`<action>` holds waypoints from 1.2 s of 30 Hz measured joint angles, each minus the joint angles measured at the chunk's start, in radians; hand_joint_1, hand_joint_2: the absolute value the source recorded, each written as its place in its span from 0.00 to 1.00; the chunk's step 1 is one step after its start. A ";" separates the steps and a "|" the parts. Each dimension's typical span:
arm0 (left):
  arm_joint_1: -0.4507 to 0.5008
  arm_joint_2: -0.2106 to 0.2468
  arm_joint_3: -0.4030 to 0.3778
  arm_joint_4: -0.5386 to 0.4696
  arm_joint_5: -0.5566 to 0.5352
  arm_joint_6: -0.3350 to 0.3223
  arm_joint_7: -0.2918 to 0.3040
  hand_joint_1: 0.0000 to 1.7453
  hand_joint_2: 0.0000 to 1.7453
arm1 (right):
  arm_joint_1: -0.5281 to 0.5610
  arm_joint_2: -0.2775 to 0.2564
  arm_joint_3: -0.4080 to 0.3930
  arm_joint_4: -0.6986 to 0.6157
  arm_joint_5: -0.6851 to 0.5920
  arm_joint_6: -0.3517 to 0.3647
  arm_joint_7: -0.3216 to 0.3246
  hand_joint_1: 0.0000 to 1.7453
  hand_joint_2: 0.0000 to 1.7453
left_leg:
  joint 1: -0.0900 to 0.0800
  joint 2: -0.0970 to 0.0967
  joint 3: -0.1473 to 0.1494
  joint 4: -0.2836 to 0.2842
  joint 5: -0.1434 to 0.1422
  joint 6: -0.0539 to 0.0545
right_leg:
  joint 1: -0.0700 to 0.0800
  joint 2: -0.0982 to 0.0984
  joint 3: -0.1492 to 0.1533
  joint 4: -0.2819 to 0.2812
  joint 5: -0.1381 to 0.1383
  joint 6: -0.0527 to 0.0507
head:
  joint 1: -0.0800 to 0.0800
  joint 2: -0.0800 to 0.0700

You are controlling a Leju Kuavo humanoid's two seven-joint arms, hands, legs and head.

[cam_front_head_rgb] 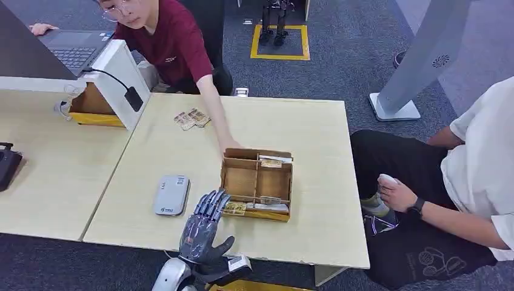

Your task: Pass the card to the sensor for recognition and then transmit it.

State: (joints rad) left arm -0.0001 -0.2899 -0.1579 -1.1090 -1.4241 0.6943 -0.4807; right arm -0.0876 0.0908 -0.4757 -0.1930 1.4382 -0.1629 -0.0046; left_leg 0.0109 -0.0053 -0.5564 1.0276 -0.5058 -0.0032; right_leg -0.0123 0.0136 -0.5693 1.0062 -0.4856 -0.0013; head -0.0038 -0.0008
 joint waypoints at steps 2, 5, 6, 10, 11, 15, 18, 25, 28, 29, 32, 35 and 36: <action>-0.005 0.000 0.000 0.009 0.000 0.000 0.007 0.00 1.00 | 0.000 0.000 0.000 0.000 0.000 0.000 0.001 0.00 1.00 | 0.000 0.000 0.000 0.000 0.000 0.000 | 0.000 0.000 0.000 0.000 0.000 0.000 | 0.000 0.000; -0.009 0.000 0.000 0.019 0.005 0.000 0.008 1.00 1.00 | 0.000 0.001 0.001 0.000 0.001 0.000 0.001 0.00 1.00 | 0.000 0.000 0.000 0.000 0.000 0.000 | 0.000 0.000 0.000 0.000 0.000 0.000 | 0.000 0.000; -0.009 0.000 0.000 0.021 0.021 0.000 0.000 1.00 1.00 | 0.000 0.001 0.000 0.000 0.001 0.000 0.001 0.00 1.00 | 0.000 0.000 0.000 0.000 0.000 0.000 | 0.000 0.000 0.000 0.000 0.000 0.000 | 0.000 0.000; -0.016 0.000 0.000 0.037 0.046 0.000 -0.017 1.00 1.00 | -0.001 0.001 0.001 0.000 0.001 0.000 0.002 0.00 1.00 | 0.000 0.000 0.000 0.000 0.000 0.000 | 0.000 0.000 0.000 0.000 0.000 0.000 | 0.000 0.000; -0.017 0.000 0.000 0.045 0.048 0.000 -0.017 1.00 1.00 | -0.001 0.001 0.001 0.000 0.002 0.000 0.002 0.00 1.00 | 0.000 0.000 0.000 0.000 0.000 0.000 | 0.000 0.000 0.000 0.000 0.000 0.000 | 0.000 0.000; -0.029 0.000 0.000 0.055 0.054 0.007 -0.020 1.00 1.00 | -0.001 0.001 0.001 0.000 0.002 0.000 0.002 0.00 1.00 | 0.000 0.000 0.000 0.000 0.000 0.000 | 0.000 0.000 0.000 0.000 0.000 0.000 | 0.000 0.000; -0.045 -0.001 0.000 0.061 0.053 0.013 -0.020 1.00 1.00 | -0.002 0.001 0.002 0.000 0.003 0.000 0.002 0.00 1.00 | 0.000 0.000 0.000 0.000 0.000 0.000 | 0.000 0.000 0.001 0.000 0.000 0.000 | 0.000 0.000; -0.060 -0.002 0.000 0.068 0.048 0.013 -0.019 1.00 1.00 | -0.003 0.001 0.002 0.000 0.002 0.000 0.002 0.00 1.00 | 0.000 0.000 0.001 0.000 0.000 0.000 | 0.000 0.000 0.001 0.000 0.000 0.000 | 0.000 0.000; -0.061 -0.002 0.000 0.072 0.048 0.013 -0.019 1.00 1.00 | -0.003 0.001 0.002 0.000 0.001 0.000 0.002 0.00 1.00 | 0.000 0.000 0.001 0.000 0.000 0.000 | 0.000 0.000 0.001 0.000 0.000 0.000 | 0.000 0.000; -0.061 -0.002 0.000 0.074 0.048 0.013 -0.019 1.00 1.00 | -0.004 0.001 0.002 0.000 0.001 0.000 0.002 0.00 1.00 | 0.000 0.000 0.001 0.000 0.000 0.000 | 0.000 0.000 0.001 0.000 0.000 0.000 | 0.000 0.000; -0.062 -0.002 0.000 0.081 0.062 0.013 -0.024 1.00 1.00 | -0.004 0.001 0.002 0.000 0.001 0.000 0.002 0.00 1.00 | 0.000 0.000 0.001 0.000 0.000 0.000 | 0.000 0.000 0.001 0.000 0.000 0.000 | 0.000 0.000; -0.063 -0.002 0.001 0.091 0.151 0.013 -0.067 1.00 1.00 | -0.003 0.001 0.001 0.000 -0.003 -0.002 0.002 0.00 1.00 | 0.000 0.000 0.001 0.000 0.000 0.000 | 0.000 0.000 0.001 0.000 0.000 0.000 | 0.000 0.000; -0.064 -0.002 0.001 0.095 0.230 0.013 -0.092 1.00 1.00 | -0.003 0.001 0.001 0.000 -0.005 -0.006 0.002 0.00 1.00 | 0.000 0.000 0.001 0.000 0.000 0.000 | 0.000 0.000 0.001 0.000 0.000 0.000 | 0.000 0.000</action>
State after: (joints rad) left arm -0.0643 -0.2922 -0.1568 -1.0139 -1.1941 0.7073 -0.5727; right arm -0.0907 0.0916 -0.4746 -0.1934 1.4328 -0.1686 -0.0027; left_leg 0.0110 -0.0054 -0.5554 1.0276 -0.5058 -0.0032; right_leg -0.0122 0.0136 -0.5684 1.0062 -0.4856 -0.0013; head -0.0038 -0.0008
